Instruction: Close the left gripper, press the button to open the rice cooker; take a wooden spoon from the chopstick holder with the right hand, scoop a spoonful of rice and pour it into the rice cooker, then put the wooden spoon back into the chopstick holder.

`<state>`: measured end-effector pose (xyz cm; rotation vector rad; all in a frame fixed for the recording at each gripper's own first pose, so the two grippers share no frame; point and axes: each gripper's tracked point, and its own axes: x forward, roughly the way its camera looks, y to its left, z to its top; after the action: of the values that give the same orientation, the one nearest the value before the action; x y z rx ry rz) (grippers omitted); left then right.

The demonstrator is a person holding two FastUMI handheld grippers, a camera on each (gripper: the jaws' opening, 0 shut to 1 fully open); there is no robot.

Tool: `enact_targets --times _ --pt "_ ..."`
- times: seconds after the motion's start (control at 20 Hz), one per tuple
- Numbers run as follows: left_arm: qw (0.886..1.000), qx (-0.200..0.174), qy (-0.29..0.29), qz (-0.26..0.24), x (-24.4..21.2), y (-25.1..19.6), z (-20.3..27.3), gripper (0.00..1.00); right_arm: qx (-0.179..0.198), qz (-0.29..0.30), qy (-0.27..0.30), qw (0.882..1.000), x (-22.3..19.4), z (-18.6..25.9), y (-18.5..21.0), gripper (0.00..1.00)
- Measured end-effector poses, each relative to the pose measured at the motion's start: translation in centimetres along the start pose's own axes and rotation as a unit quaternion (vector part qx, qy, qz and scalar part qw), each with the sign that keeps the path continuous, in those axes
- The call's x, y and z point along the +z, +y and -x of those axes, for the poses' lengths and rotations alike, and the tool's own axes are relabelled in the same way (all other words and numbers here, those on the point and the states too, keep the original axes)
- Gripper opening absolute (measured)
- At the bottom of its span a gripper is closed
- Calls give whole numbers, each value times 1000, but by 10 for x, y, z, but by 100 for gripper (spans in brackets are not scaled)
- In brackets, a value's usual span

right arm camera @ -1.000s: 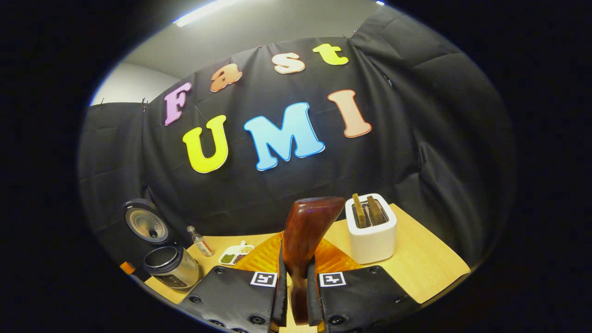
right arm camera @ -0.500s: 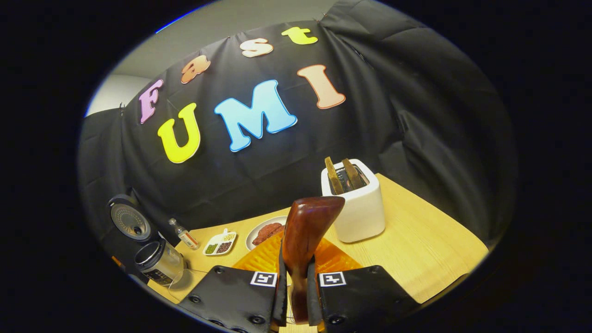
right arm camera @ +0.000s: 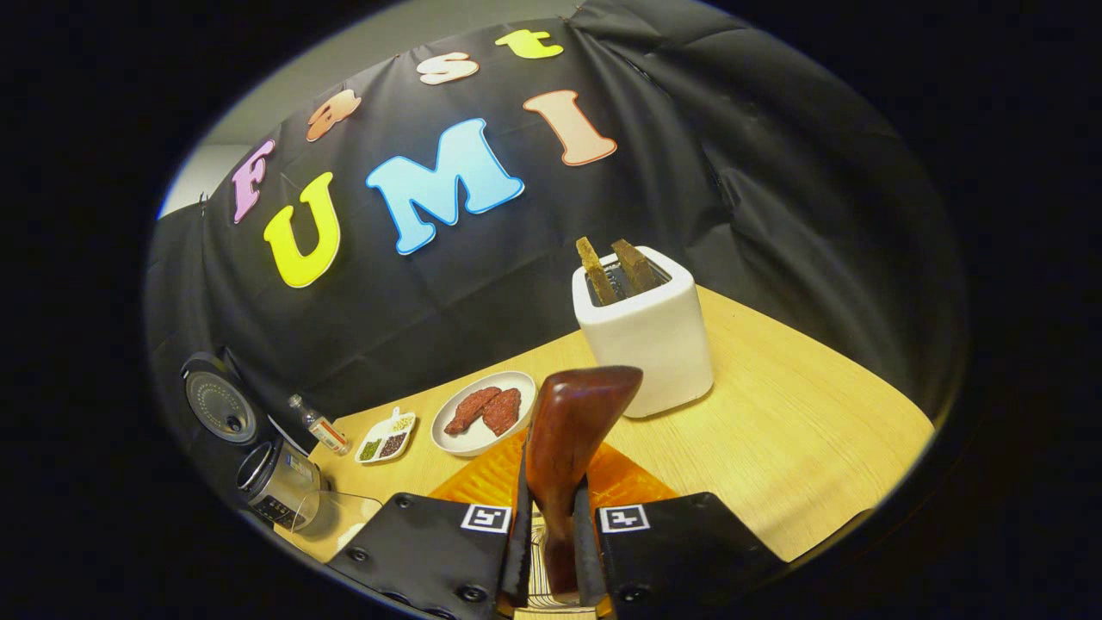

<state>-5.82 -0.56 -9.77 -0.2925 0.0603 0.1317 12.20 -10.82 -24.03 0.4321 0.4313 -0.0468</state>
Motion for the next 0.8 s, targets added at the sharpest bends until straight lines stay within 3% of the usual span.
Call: enact_targets --times 0.05,0.1,0.15,0.25,0.35,0.5,0.65,0.8 --pt "1000 3 -12 -11 9 2 -1 94 4 -3 -3 1000 1 3 2 24" --pt "999 10 -23 -29 17 6 -4 94 5 -7 -8 1000 5 8 2 18" --pt "998 18 -33 -48 26 10 -7 94 8 -8 -15 1000 6 12 2 21" --pt "994 29 -58 -84 49 12 -13 94 3 3 -32 999 8 20 0 60" --pt "986 50 -88 -136 76 16 -20 92 -27 41 -51 998 9 31 -11 96" --pt "971 78 -107 -199 105 24 -45 92 -60 110 -81 989 17 56 -17 98" --pt "970 70 -111 -204 131 19 -78 93 -28 113 -93 989 15 78 3 98" --pt "965 69 -117 -225 165 13 -121 93 -24 119 -135 983 27 102 9 98"
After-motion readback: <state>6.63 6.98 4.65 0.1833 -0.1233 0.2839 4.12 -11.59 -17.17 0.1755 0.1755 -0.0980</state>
